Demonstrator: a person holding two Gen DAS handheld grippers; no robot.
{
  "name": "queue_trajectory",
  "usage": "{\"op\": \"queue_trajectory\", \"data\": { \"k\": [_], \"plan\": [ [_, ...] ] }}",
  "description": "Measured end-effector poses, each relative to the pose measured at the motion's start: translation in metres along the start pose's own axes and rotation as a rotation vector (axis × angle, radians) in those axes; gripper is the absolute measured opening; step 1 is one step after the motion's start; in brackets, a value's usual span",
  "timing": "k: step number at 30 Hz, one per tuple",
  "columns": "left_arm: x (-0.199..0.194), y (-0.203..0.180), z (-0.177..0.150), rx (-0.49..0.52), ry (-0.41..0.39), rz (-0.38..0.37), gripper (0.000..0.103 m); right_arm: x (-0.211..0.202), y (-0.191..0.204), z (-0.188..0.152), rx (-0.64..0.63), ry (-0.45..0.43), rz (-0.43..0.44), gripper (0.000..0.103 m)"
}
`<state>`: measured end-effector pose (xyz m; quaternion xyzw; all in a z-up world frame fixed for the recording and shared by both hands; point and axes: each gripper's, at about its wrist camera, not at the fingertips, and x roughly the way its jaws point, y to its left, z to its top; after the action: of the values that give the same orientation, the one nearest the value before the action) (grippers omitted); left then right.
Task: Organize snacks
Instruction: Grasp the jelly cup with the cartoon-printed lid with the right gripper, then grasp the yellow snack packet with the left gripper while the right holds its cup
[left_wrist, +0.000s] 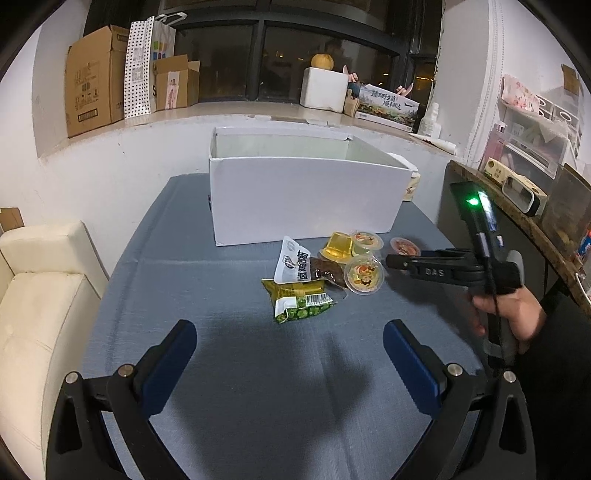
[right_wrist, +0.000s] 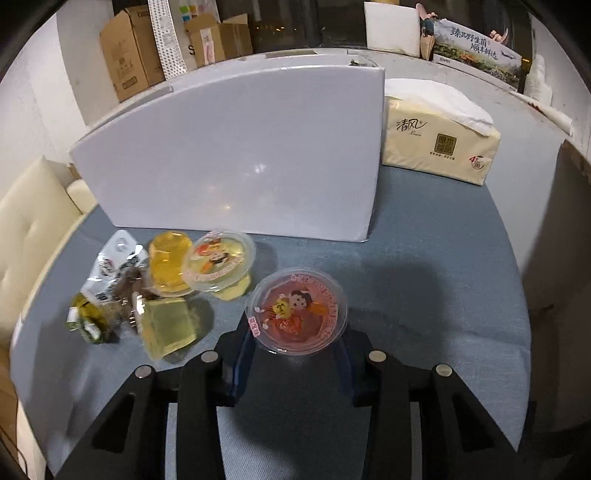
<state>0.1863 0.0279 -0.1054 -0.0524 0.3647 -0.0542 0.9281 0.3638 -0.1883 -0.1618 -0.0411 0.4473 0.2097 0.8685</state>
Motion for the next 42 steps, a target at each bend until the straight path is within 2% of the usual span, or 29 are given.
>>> {"op": "queue_trajectory", "data": {
  "k": [5, 16, 25, 27, 28, 29, 31, 39, 42],
  "plan": [
    [0.026, 0.001, 0.006, -0.014, 0.03, 0.005, 0.103, -0.026, 0.002, -0.014, -0.002, -0.055, 0.011, 0.042],
    [0.113, -0.011, 0.019, -0.012, 0.139, 0.095, 0.103, -0.099, 0.015, -0.05, 0.039, -0.163, 0.079, 0.042],
    [0.136, -0.012, 0.024, 0.016, 0.171, 0.125, 0.103, -0.116, 0.01, -0.058, 0.067, -0.192, 0.094, 0.042],
    [0.141, -0.011, 0.025, 0.013, 0.191, 0.12, 0.098, -0.117, 0.011, -0.058, 0.07, -0.194, 0.097, 0.042],
    [0.141, -0.012, 0.027, 0.023, 0.186, 0.129, 0.085, -0.118, 0.011, -0.058, 0.07, -0.197, 0.099, 0.042],
    [0.14, -0.012, 0.027, 0.038, 0.172, 0.122, 0.062, -0.118, 0.012, -0.058, 0.07, -0.199, 0.101, 0.042],
    [0.137, -0.013, 0.029, 0.041, 0.169, 0.143, 0.061, -0.119, 0.014, -0.059, 0.071, -0.201, 0.104, 0.042],
    [0.121, -0.008, 0.028, 0.035, 0.151, 0.106, 0.059, -0.121, 0.022, -0.06, 0.068, -0.205, 0.112, 0.042],
    [0.099, -0.008, 0.024, 0.041, 0.123, 0.094, 0.059, -0.123, 0.023, -0.061, 0.072, -0.21, 0.117, 0.042]
  ]
}}
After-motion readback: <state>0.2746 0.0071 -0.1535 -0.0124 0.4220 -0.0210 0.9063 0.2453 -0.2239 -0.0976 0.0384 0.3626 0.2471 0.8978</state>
